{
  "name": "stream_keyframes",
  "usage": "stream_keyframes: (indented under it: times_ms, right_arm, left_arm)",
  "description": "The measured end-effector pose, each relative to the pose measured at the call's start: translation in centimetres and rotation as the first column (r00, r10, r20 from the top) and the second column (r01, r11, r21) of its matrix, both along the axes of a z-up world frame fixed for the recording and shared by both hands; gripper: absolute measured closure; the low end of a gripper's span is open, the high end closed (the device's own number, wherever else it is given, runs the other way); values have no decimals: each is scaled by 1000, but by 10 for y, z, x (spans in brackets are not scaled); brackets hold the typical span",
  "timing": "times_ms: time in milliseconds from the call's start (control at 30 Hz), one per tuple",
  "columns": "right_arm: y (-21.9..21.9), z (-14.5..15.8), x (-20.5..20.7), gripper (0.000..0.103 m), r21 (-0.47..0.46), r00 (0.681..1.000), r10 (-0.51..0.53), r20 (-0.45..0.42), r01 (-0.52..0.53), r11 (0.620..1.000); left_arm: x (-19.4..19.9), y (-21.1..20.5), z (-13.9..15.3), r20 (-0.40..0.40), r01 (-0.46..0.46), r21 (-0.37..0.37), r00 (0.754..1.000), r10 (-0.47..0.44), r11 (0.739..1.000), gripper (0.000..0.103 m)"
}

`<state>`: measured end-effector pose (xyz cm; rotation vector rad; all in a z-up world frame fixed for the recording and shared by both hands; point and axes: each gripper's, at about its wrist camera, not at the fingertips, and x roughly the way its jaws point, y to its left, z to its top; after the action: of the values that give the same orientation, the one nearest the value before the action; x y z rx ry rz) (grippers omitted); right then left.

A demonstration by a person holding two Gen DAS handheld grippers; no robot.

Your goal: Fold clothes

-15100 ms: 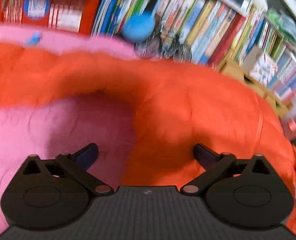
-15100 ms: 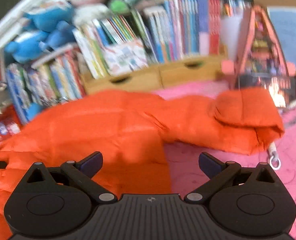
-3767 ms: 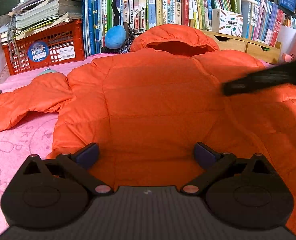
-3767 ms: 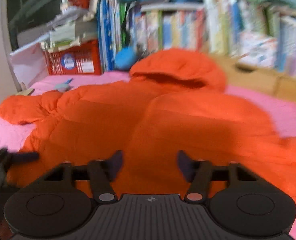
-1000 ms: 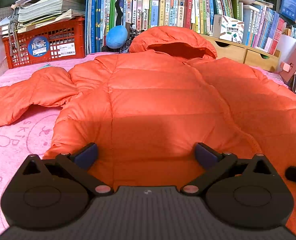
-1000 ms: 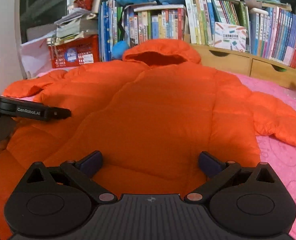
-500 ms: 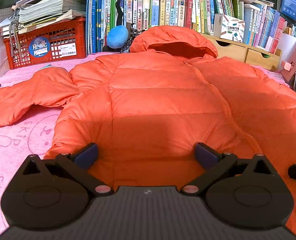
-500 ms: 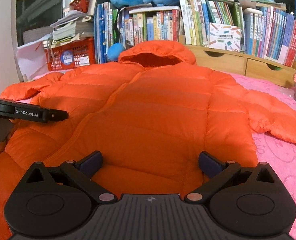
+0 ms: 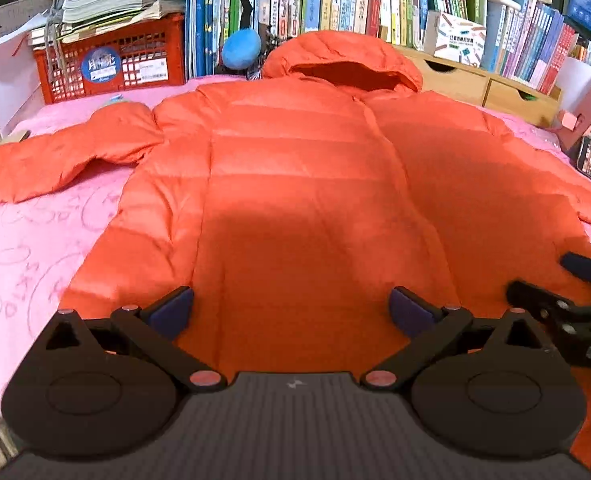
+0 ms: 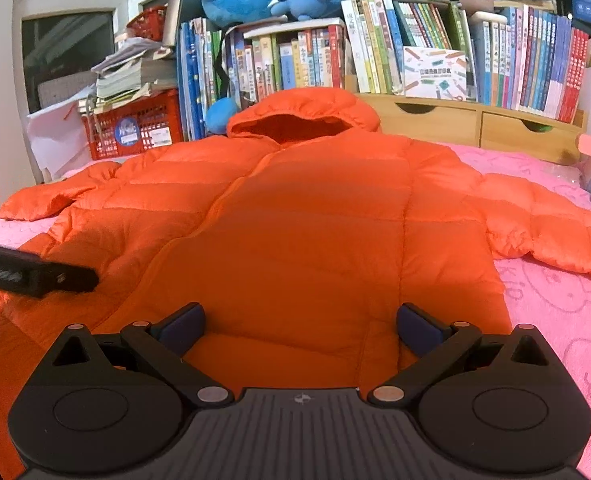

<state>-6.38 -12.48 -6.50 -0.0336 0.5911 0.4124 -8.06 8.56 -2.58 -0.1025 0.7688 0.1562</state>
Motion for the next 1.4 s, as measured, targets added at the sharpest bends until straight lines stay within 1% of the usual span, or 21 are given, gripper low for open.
stream_keyframes:
  times_ms: [100,167,233,333,400,467,633,733,867,1067,1200,1400]
  right_arm:
    - [0,1,-1,0,-5,1000,-21,-2,21,1000]
    - [-2,6,-10,0,-9,996,-86,-27,86,996]
    - [-5,19,-30,0,6,988,-148,-51,149,989]
    - [-11,40,-62,0,38,993,-117,-6,117,992]
    - [-12,48,-74,0,35,996,-93,11,93,995]
    - [-11,52,-81,0,19,996,-93,17,92,996]
    - [-4,46,-83,0,-18,997,-73,-13,73,997]
    - [0,42,-87,0,-33,998,-53,-21,53,998]
    - [0,40,-92,0,-39,999,-38,-16,38,999]
    - [-2,38,-97,0,-49,999,-37,-10,36,998]
    - [-5,33,-103,0,-74,999,-30,-32,28,997]
    - [-16,26,-109,0,-86,996,-64,-61,58,995]
  left_arm:
    - [-6,-4,3,-8,2,15,1000,-2,1000,0]
    - [-12,-6,5,-13,10,9,1000,-10,1000,0]
    - [-19,-8,6,-22,26,6,999,-25,1000,0]
    - [-30,-11,5,-47,59,0,997,-59,998,0]
    - [-36,-14,4,-63,78,6,995,-77,997,0]
    - [-43,-15,7,-63,87,11,994,-86,996,0]
    - [-53,-17,14,-52,101,8,994,-100,995,0]
    - [-54,-19,15,-48,116,-6,992,-116,993,0]
    - [-54,-25,16,-49,139,-3,989,-139,990,0]
    - [-54,-27,14,-60,140,-1,988,-139,990,0]
    - [-55,-25,12,-68,133,3,989,-132,991,0]
    - [-55,-26,9,-78,132,1,988,-132,991,0]
